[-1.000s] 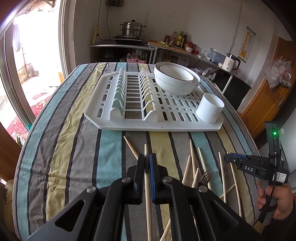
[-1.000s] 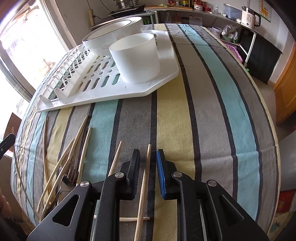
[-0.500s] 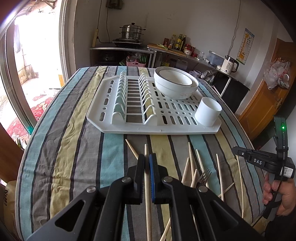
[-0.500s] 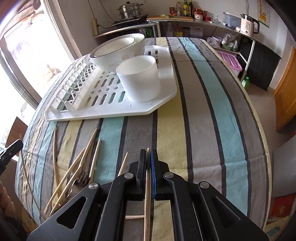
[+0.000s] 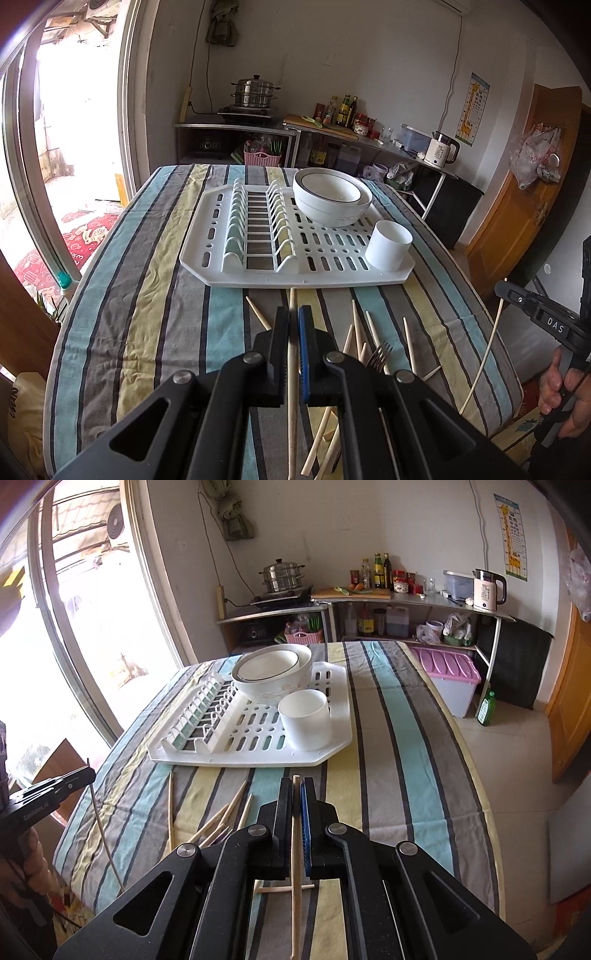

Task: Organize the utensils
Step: 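Lift the chopstick with the right tool and carry it toward the white utensil cup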

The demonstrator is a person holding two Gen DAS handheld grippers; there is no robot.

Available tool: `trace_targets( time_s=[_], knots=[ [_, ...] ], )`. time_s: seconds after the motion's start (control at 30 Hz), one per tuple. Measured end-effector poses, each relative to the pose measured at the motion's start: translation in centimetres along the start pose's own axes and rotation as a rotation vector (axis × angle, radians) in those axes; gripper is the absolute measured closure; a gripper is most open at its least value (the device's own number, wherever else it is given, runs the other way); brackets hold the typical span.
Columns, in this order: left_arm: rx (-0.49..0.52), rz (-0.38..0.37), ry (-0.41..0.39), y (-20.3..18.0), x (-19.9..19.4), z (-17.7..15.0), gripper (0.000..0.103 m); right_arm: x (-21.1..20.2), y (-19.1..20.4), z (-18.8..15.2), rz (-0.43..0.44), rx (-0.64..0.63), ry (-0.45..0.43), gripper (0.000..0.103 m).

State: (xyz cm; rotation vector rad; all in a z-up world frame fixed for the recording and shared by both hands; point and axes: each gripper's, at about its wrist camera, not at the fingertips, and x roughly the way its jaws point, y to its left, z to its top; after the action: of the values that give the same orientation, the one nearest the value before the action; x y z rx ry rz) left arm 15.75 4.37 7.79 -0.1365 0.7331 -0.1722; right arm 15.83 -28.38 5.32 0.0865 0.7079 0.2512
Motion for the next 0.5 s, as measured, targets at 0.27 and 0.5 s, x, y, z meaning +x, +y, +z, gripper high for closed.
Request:
trace_targets(
  time_s=[0.27,0.5],
  knots=[
    [0.025,-0.026,-0.066,-0.6,-3.5,-1.4,0.097,-3.8,0.7,-1.9,0.009,-0.025,-0.091,0.099],
    [0.056,-0.041,-0.094,-1.3,-5.7,-2.6,0.097,-5.7,1.2,-2.9,0.012,-0.044,-0.121,0.099]
  ],
)
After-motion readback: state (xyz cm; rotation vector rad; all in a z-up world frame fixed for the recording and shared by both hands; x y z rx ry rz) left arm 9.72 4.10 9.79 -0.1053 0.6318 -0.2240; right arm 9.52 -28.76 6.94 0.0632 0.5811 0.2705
